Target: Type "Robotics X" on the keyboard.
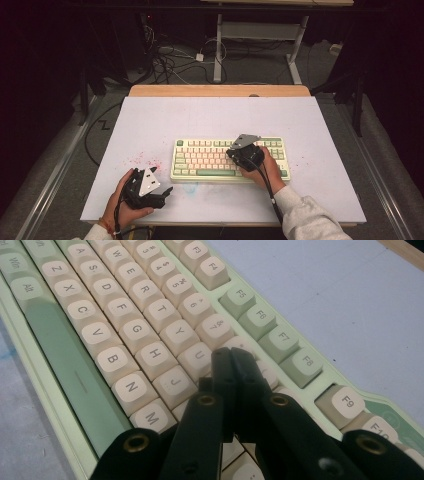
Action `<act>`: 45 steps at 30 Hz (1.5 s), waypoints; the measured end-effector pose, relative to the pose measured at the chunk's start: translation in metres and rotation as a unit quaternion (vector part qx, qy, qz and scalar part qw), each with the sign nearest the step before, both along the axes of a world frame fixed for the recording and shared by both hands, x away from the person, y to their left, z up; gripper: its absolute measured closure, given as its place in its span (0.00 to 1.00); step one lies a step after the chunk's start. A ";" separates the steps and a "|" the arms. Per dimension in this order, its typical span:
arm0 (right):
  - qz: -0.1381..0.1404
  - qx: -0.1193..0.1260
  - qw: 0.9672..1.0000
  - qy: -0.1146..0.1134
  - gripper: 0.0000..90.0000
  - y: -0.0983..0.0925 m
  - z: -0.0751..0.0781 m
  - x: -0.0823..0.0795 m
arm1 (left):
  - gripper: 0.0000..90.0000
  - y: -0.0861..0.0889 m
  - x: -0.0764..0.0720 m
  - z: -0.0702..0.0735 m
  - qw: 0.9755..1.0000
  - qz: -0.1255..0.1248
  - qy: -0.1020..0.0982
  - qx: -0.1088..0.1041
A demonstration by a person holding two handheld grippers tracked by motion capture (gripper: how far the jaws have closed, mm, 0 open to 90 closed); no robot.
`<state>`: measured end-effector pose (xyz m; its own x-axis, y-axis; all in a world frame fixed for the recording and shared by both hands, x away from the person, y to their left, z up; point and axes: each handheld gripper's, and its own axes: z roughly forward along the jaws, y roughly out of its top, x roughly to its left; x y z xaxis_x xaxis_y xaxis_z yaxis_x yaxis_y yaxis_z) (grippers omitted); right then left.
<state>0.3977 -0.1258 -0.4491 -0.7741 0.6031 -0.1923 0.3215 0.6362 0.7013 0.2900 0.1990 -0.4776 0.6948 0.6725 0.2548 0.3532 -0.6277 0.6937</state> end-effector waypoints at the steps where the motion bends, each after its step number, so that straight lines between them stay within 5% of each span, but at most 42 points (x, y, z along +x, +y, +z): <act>1: 0.000 -0.003 1.000 0.000 1.00 0.001 0.000 0.000 | 0.19 0.000 0.000 0.000 1.000 -0.001 0.002 0.001; 13: 0.011 -0.041 0.999 -0.005 1.00 0.011 0.000 0.001 | 0.19 -0.002 0.000 -0.001 1.000 -0.006 0.004 0.005; 22: 0.003 0.015 0.999 -0.028 0.97 -0.002 0.014 -0.009 | 0.19 -0.003 0.000 0.000 1.000 -0.007 0.004 0.006; 34: 0.011 0.074 0.995 -0.067 0.55 -0.022 0.033 -0.018 | 0.19 -0.003 0.002 -0.002 1.000 -0.004 0.010 0.012; 40: -0.003 0.077 0.992 -0.097 0.35 -0.029 0.039 -0.024 | 0.19 -0.003 0.002 -0.001 1.000 -0.004 0.009 0.011; 45: -0.011 0.086 0.990 -0.111 0.28 -0.035 0.045 -0.032 | 0.19 -0.003 0.002 0.000 1.000 -0.003 0.008 0.009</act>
<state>0.3662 -0.1612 -0.4042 -0.7108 0.6579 -0.2488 0.1598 0.4955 0.8538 0.2919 0.1962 -0.4779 0.7033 0.6630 0.2564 0.3592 -0.6427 0.6767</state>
